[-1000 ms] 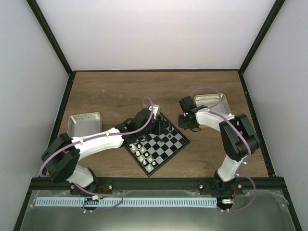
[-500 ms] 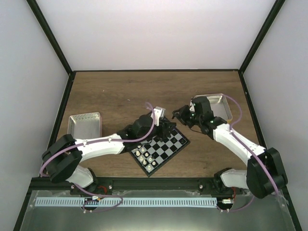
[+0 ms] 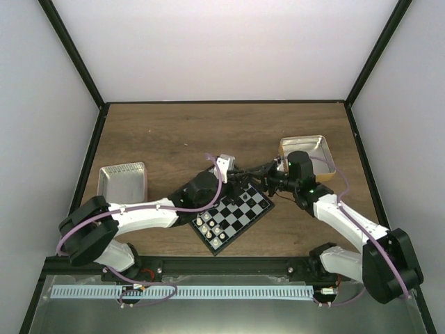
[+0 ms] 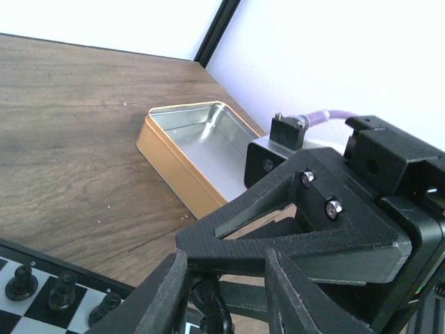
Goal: Set up the chess pieces on the board
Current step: Place the chess piece on the chessboard.
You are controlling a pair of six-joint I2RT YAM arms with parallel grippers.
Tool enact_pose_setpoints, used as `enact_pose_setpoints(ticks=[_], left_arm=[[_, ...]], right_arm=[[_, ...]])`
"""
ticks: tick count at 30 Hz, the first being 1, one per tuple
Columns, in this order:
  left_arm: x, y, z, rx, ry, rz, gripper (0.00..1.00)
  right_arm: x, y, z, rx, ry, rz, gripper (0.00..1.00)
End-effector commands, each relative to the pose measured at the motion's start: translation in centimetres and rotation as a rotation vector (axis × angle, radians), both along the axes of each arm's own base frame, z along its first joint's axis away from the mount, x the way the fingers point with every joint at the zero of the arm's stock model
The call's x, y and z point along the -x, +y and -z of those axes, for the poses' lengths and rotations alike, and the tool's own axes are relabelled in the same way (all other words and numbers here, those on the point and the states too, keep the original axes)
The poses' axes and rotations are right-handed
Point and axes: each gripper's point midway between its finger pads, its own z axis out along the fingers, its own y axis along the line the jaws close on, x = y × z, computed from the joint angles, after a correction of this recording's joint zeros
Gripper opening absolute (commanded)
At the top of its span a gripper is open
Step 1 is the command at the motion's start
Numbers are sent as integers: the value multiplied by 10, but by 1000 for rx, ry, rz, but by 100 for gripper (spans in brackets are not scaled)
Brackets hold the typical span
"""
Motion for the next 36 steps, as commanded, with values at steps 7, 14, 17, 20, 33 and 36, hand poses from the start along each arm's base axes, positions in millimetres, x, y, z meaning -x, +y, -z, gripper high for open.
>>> enact_pose_setpoints(ticks=[7, 14, 17, 20, 33, 36], left_arm=[[10, 0, -14, 27, -86, 14, 35], [15, 4, -7, 14, -93, 7, 25], [15, 6, -13, 20, -113, 1, 23], [14, 7, -15, 18, -127, -5, 14], [26, 1, 42, -356, 89, 100, 4], [35, 3, 64, -513, 165, 166, 4]], right_arm=[[11, 5, -21, -152, 43, -18, 19], [13, 4, -25, -188, 45, -18, 20], [14, 5, -26, -188, 44, -26, 20], [15, 5, -26, -188, 42, -26, 20], [-16, -57, 6, 222, -114, 164, 62], [-19, -106, 17, 399, -110, 339, 63]])
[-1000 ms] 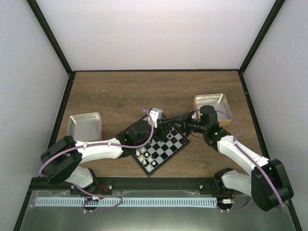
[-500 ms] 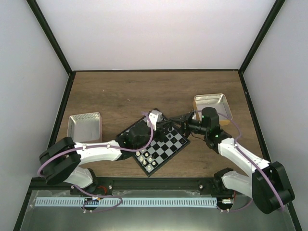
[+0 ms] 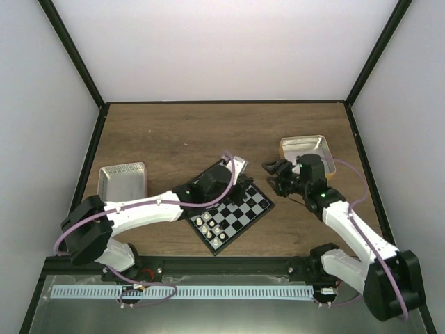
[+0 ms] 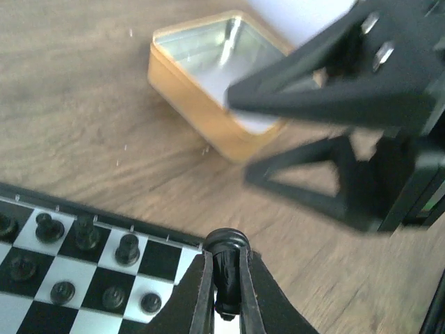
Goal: Set up the chess pieces on the board
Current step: Place the chess piece on the chessboard.
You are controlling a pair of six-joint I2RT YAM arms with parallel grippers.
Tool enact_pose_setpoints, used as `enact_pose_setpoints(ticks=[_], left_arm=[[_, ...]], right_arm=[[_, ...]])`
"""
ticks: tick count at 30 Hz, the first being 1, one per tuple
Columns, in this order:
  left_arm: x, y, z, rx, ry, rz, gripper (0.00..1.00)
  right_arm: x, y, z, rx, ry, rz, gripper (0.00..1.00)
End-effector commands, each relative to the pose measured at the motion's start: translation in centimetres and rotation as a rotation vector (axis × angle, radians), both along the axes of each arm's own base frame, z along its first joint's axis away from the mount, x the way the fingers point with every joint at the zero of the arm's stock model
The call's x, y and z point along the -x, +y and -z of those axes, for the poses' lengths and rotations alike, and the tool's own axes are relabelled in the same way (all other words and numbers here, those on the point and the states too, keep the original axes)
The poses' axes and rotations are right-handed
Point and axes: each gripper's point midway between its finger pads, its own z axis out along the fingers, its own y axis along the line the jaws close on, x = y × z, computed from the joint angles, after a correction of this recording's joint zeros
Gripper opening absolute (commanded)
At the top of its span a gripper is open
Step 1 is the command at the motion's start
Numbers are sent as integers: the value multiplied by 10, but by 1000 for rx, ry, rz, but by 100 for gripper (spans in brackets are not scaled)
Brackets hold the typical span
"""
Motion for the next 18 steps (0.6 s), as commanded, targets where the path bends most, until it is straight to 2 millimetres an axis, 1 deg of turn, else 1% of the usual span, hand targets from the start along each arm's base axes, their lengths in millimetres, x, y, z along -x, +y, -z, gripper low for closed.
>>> enact_pose_setpoints(ticks=[1, 2, 4, 5, 6, 7, 8, 12, 15, 18], left_arm=[[21, 9, 53, -317, 157, 106, 4], [22, 8, 58, -362, 174, 120, 4], [19, 3, 60, -430, 199, 133, 4], [15, -2, 55, -451, 205, 131, 4], [11, -5, 55, -480, 215, 130, 4], [9, -9, 65, -521, 235, 137, 4], [6, -14, 66, -544, 245, 147, 4], [1, -26, 84, -635, 300, 169, 4], [4, -32, 100, -673, 358, 204, 4], [2, -37, 106, -708, 392, 210, 5]], right_arm=[[-7, -78, 9, 323, -42, 273, 63], [-4, -97, 10, 381, -55, 349, 63], [3, -131, 4, 489, -87, 493, 63], [7, -144, -1, 531, -108, 542, 63], [11, -154, -6, 565, -120, 583, 63], [16, -162, -11, 591, -136, 611, 63], [19, -168, -16, 615, -156, 633, 63], [29, -181, -25, 668, -186, 666, 63], [36, -185, -21, 687, -177, 669, 63], [39, -186, -18, 690, -180, 669, 63]])
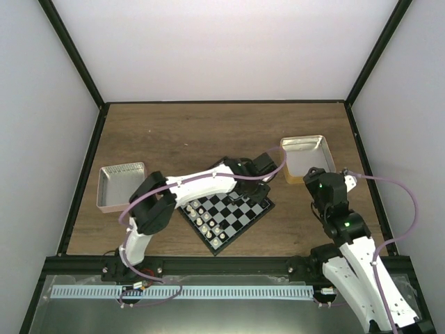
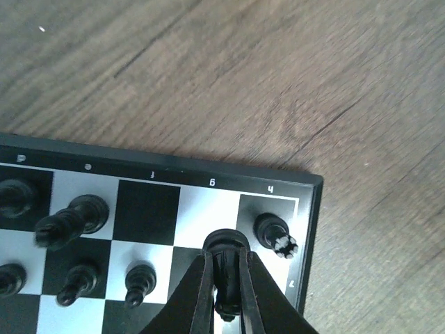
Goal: Set up the chess pieces on the board
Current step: Place the chess piece on the chessboard.
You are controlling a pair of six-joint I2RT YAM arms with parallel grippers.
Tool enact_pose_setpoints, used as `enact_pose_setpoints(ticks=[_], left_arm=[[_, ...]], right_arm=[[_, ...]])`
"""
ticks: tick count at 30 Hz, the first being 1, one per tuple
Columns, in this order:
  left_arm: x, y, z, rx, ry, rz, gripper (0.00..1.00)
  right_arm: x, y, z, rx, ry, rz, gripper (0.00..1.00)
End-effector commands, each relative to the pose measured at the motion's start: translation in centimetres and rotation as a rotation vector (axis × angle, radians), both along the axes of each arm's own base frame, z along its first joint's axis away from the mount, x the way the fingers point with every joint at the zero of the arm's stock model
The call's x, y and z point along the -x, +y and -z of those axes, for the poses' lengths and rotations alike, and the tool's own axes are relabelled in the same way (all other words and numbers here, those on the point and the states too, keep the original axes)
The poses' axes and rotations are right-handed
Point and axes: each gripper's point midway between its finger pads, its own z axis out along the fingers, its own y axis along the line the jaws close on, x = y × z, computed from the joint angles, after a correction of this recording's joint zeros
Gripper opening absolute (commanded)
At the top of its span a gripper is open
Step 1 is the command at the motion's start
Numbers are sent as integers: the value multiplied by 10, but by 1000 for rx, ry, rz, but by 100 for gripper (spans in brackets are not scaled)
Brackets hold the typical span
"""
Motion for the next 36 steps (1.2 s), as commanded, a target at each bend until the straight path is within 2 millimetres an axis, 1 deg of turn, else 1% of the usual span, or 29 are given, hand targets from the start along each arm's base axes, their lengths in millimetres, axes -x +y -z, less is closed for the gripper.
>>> enact_pose_setpoints(ticks=[1, 7, 9, 18, 23, 27, 31, 34, 36], left_arm=[[9, 8, 13, -112, 85, 34, 6], [9, 8, 31, -163, 107, 49, 7], [6, 9, 35, -180, 98, 40, 7], [-2, 2, 47, -185, 97, 38, 8], [-6, 4, 52, -194, 98, 33, 10], [-6, 2, 53, -190, 100, 34, 14], [-6, 2, 52, -187, 107, 40, 22], [-4, -2, 48, -162, 115, 51, 26], [-4, -7, 42, -136, 113, 58, 27]], right_arm=[[9, -17, 8, 78, 29, 60, 63], [6, -13, 13, 84, 46, 32, 63], [5, -12, 14, 85, 46, 26, 63], [3, -11, 21, 99, 63, 16, 63], [3, -11, 22, 107, 64, 11, 63], [1, -9, 23, 109, 67, -1, 63], [0, -6, 22, 110, 67, -17, 63], [-1, -5, 20, 110, 62, -27, 63], [-2, -4, 20, 111, 60, -34, 63]])
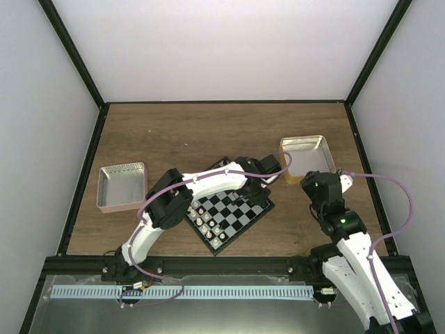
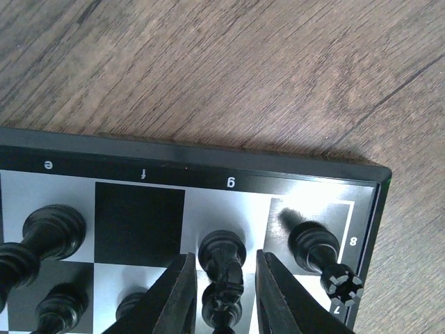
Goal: Set up the chess pieces on the board
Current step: Place the chess piece on the chessboard.
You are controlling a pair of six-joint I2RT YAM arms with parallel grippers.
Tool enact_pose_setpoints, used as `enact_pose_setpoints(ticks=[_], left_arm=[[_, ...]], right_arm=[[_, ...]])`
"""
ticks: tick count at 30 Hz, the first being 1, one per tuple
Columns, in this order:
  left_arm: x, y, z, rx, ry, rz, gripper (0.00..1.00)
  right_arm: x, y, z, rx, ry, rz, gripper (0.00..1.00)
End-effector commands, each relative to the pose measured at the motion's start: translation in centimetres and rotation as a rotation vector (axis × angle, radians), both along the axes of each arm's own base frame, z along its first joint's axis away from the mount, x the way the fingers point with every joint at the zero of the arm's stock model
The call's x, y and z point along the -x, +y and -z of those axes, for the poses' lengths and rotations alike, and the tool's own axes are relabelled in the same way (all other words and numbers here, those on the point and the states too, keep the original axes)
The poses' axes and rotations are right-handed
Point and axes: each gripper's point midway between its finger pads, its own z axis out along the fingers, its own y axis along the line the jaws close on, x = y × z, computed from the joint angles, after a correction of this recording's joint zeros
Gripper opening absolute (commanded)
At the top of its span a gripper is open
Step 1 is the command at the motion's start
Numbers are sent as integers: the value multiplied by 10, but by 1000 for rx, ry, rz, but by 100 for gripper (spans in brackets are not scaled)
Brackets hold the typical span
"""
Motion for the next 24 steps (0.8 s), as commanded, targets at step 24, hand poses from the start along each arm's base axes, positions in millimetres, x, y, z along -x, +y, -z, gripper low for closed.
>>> enact_pose_setpoints(ticks=[24], left_arm=[[-13, -10, -51, 149, -57, -24, 30]], right_arm=[[-9, 23, -16, 46, -60, -186, 64]])
